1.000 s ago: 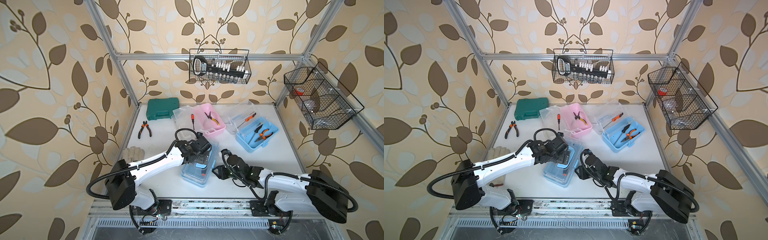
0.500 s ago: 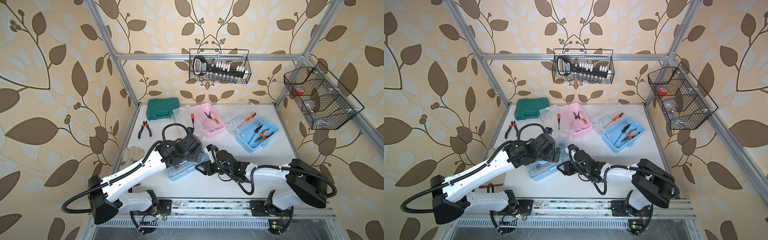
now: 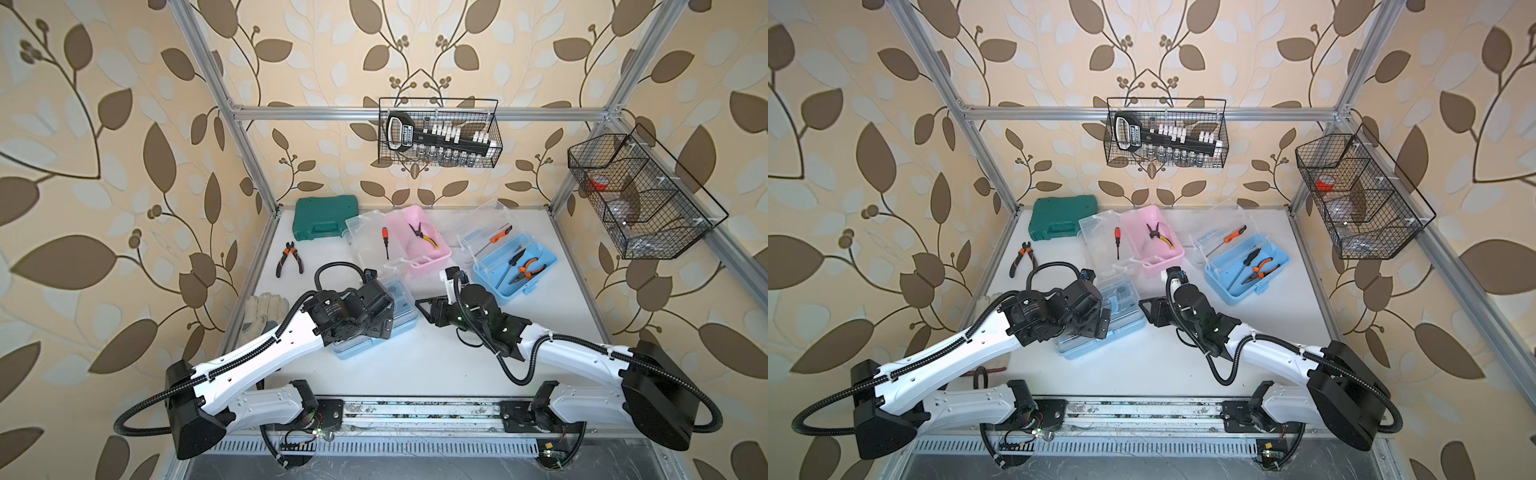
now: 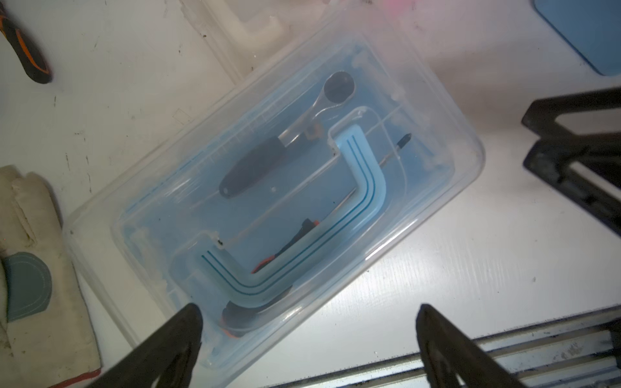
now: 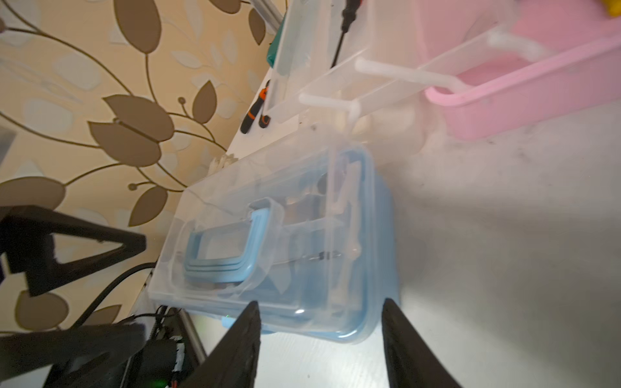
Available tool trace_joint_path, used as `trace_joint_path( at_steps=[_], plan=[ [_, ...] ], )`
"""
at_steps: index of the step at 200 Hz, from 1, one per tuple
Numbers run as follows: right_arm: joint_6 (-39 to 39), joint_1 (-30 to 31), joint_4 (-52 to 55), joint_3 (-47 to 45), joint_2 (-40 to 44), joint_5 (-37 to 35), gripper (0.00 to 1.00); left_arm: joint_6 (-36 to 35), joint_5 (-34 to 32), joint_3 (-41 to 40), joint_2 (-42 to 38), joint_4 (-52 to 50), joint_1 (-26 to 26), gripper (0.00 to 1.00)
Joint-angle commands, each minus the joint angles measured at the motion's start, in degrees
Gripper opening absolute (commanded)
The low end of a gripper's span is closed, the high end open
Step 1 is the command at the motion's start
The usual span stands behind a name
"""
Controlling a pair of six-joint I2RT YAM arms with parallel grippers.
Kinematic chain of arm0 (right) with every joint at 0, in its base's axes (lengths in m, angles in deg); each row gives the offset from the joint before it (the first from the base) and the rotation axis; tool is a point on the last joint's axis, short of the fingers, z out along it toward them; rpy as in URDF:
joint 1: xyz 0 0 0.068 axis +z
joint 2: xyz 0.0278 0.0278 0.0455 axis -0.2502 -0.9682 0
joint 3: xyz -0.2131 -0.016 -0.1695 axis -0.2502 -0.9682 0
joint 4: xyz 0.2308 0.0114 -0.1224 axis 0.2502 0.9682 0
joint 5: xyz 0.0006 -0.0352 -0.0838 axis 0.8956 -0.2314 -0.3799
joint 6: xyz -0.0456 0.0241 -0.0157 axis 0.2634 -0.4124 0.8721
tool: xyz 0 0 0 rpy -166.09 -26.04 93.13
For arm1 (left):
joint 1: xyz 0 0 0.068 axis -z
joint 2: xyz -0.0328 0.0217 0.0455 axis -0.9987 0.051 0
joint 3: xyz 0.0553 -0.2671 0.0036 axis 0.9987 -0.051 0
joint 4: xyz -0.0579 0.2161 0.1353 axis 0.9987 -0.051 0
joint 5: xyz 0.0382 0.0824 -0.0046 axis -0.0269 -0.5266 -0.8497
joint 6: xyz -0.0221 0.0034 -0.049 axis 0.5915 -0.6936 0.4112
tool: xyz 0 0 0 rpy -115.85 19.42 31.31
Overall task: Close toolboxes
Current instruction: Move the toolbox to the center of the board.
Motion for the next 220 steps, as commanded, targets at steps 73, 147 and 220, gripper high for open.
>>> trace_joint_path(
  at_steps=[73,147,220],
  plan=[
    [6.01,-4.23,0.81,4.47,-13.84,3.70,0.56,3.75,-1.32,-2.74,1.55,-10.08,4.35,0.99],
    [9.04,-3.45,-2.67,6.09,-17.24,11.36,0.56,11.65,-7.44,-8.27,3.14,-9.42,4.77,0.99],
    [8.38,4.57,-4.54,9.83,-22.00,11.45,0.56,18.43,-11.27,-10.37,-1.14,-9.30,0.01,0.99]
  ],
)
